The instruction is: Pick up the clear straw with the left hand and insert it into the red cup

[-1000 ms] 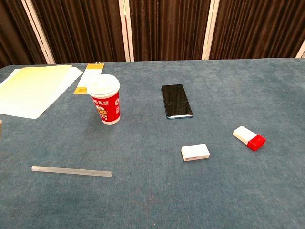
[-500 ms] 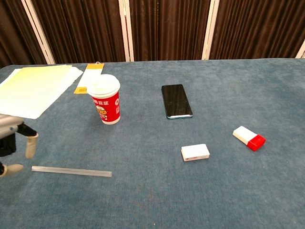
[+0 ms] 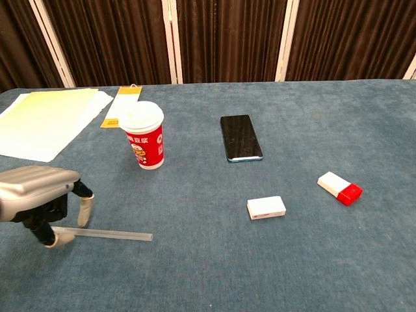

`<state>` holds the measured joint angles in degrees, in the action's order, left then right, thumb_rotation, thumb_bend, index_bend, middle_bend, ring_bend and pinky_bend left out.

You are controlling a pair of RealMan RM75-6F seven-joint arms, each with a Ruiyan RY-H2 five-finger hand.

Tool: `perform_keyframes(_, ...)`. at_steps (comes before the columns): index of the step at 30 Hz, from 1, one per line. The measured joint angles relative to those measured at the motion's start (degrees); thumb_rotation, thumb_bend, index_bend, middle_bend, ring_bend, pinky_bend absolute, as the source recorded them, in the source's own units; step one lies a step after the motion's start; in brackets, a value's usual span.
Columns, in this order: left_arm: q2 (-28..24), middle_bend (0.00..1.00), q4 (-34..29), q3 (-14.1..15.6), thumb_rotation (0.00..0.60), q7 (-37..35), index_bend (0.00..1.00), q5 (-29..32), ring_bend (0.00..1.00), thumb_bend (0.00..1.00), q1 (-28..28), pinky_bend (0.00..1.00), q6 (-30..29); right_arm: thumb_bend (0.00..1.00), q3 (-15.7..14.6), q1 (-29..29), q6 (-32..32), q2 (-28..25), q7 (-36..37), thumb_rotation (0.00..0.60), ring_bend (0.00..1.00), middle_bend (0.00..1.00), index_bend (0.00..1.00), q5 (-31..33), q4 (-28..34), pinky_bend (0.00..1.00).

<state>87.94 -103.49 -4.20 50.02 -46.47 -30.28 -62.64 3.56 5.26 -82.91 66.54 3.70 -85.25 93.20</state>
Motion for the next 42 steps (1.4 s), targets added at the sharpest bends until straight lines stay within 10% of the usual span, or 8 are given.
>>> perform_keyframes(29,8.27,1.0,4.61,0.81,0.6,0.26,0.6,3.63,0.93,0.41,-6.57,0.77,-2.35,0.15,-0.02,0.02,0.07,-0.2,0.72,0.6,0.0,0.0,0.03,-0.17,0.08,0.0)
perform_keyframes(42,3.18,1.0,1.59,-1.19,0.6,-4.7,0.59,-0.77,0.93,0.41,-6.07,0.77,-5.77,0.15,0.03,-0.06,0.25,-0.36,0.71,0.6,0.0,0.0,0.03,0.33,0.42,0.0)
